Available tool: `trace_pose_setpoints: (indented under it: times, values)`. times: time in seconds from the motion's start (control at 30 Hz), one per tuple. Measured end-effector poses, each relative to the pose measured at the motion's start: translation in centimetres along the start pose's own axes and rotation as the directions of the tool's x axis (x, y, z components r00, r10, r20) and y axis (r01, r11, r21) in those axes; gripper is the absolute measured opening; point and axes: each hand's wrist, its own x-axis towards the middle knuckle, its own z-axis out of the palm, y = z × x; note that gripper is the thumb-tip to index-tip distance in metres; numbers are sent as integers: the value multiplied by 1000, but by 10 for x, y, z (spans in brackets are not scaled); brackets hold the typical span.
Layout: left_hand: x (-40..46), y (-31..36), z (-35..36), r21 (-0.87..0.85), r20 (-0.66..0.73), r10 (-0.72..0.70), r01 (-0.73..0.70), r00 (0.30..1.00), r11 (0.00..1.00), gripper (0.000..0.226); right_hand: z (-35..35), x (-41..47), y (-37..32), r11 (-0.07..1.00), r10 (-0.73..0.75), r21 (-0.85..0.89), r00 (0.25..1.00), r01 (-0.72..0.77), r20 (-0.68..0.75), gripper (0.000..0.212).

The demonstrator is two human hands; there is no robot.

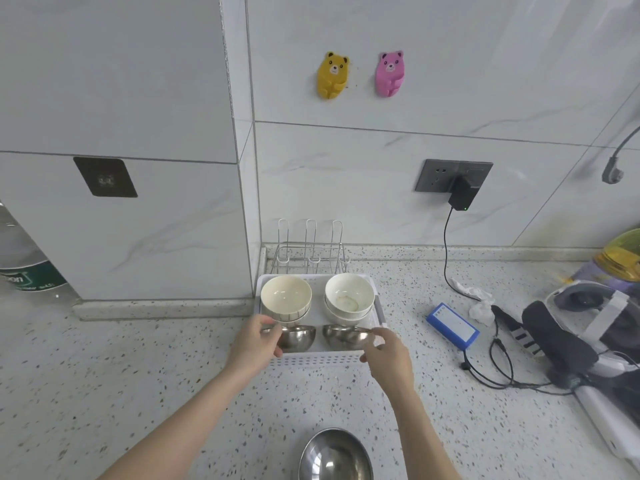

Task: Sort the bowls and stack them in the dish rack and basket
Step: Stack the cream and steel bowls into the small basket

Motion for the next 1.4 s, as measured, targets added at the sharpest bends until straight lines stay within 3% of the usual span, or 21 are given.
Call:
trace_pose_setpoints:
  times: [0.1, 0.2, 0.33, 0.47, 0.53, 0.8, 1.0, 1.2, 1.3, 1.4]
  values:
    - [-34, -17, 4, 34, 134, 41, -45, 990, 998, 20, 4, -22, 22, 999, 35, -6, 999, -35, 26, 34]
    - [-67, -37, 19, 272, 366, -53, -52, 929, 961, 29, 11, -39, 40, 994, 86, -70, 993, -80, 77, 34]
    - [-91, -60, 44, 414, 449, -152, -54, 880, 909, 52, 13, -53, 54, 977, 120, -193, 983, -92, 139, 34]
    - [-103, -72, 57, 394, 499, -176, -41, 848, 918, 20, 10, -61, 66, 964, 157, -237, 975, -117, 157, 32]
    - [-105, -74, 59, 386, 504, -147, -69, 851, 920, 13, 10, -64, 71, 967, 158, -224, 973, -119, 167, 32]
    - [-95, -56, 43, 259, 489, -52, -87, 871, 962, 20, 2, -62, 66, 995, 83, -76, 974, -69, 209, 30]
    - [-70, -31, 11, 61, 381, -125, 110, 916, 992, 10, -8, -55, 34, 989, -100, 121, 980, 79, 175, 25]
    - [-43, -9, -18, -130, 302, -197, 245, 933, 961, 16, -15, -63, -6, 900, -313, 392, 910, 192, 271, 25]
    - [-34, -2, -27, -163, 310, -215, 274, 926, 948, 17, -12, -63, -20, 874, -401, 414, 857, 253, 323, 27]
    - [-26, 1, -35, -187, 317, -210, 278, 925, 942, 19, -7, -56, -29, 880, -408, 392, 850, 269, 333, 28]
